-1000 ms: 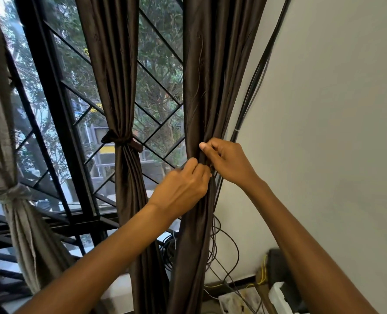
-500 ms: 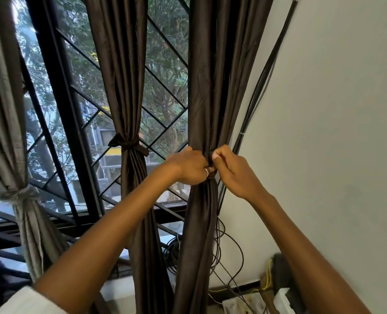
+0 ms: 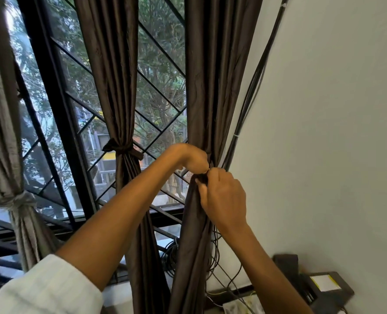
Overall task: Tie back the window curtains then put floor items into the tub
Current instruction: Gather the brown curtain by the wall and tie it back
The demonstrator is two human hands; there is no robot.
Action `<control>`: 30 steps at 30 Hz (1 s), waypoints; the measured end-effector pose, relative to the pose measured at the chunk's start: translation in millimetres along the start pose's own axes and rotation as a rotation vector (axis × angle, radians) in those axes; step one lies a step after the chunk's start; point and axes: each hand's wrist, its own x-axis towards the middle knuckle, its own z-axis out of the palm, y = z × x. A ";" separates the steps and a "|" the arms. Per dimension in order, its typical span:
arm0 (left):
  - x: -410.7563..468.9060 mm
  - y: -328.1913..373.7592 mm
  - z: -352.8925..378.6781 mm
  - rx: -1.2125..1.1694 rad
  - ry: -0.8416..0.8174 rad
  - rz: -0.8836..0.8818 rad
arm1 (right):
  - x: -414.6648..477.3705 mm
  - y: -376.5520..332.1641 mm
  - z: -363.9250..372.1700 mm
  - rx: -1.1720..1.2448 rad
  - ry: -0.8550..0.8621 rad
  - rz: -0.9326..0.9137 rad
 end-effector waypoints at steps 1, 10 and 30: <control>-0.5 -0.9 0.2 0.002 0.008 0.002 | -2.1 0.5 1.1 -0.004 0.014 -0.030; -5.5 -17.1 23.8 -0.126 0.276 0.084 | 0.2 14.1 -1.0 0.045 -0.114 -0.135; -15.8 -30.6 133.8 -0.661 1.190 0.367 | 25.1 34.7 -25.5 0.336 -0.416 0.068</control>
